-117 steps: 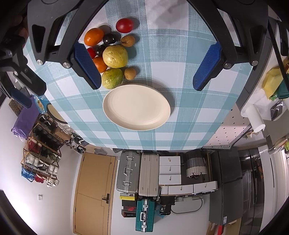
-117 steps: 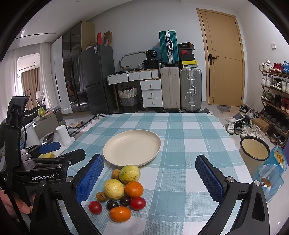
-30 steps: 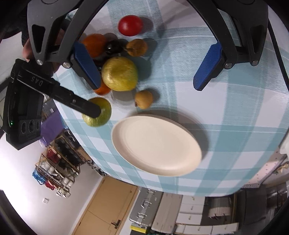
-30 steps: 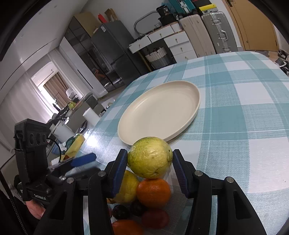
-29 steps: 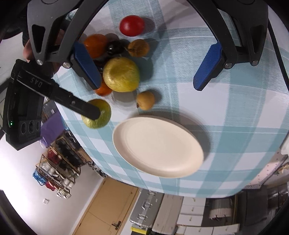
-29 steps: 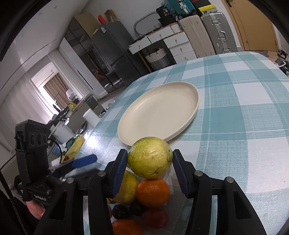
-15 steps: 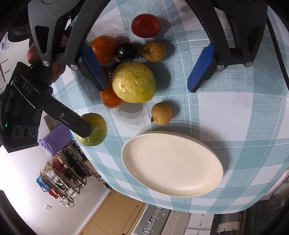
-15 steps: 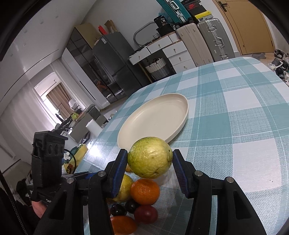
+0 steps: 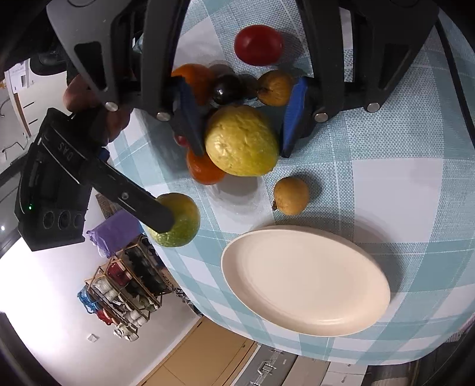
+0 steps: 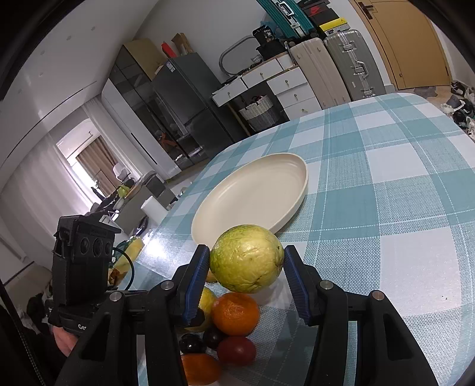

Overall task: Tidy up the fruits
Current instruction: 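Grasp the large yellow fruit with the left tool while the right tool lifts the guava, then carry both fruits onto the cream plate and open both tools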

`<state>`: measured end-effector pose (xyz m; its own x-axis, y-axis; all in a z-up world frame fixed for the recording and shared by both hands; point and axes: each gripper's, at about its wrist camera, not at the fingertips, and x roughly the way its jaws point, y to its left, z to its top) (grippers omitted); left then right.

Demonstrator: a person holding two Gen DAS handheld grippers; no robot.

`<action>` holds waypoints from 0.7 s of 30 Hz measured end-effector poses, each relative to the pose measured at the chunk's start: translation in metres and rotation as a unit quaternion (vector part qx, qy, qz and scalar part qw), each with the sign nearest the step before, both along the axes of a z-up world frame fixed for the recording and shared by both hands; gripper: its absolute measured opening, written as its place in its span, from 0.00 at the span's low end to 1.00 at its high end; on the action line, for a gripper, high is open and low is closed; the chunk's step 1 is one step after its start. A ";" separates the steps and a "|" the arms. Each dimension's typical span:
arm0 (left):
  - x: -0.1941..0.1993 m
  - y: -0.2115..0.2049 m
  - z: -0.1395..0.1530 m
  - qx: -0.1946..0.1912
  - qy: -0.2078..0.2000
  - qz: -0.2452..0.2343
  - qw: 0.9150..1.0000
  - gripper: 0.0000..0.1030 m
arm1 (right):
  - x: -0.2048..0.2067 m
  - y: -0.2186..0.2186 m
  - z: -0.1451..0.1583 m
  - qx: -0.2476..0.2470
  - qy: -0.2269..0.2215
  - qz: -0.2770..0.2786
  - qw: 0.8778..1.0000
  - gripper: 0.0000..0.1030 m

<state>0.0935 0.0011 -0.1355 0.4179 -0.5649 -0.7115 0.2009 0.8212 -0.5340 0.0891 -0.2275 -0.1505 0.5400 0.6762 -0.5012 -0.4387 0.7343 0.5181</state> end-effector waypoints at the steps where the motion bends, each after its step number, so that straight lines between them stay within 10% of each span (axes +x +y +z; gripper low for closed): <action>1: 0.000 0.001 0.000 -0.002 -0.001 0.000 1.000 0.46 | 0.001 0.000 0.000 -0.002 0.000 0.000 1.000 0.51; 21: 0.048 0.073 0.058 -0.057 -0.039 0.046 0.997 0.46 | 0.027 0.022 0.017 -0.015 -0.016 0.011 1.000 0.51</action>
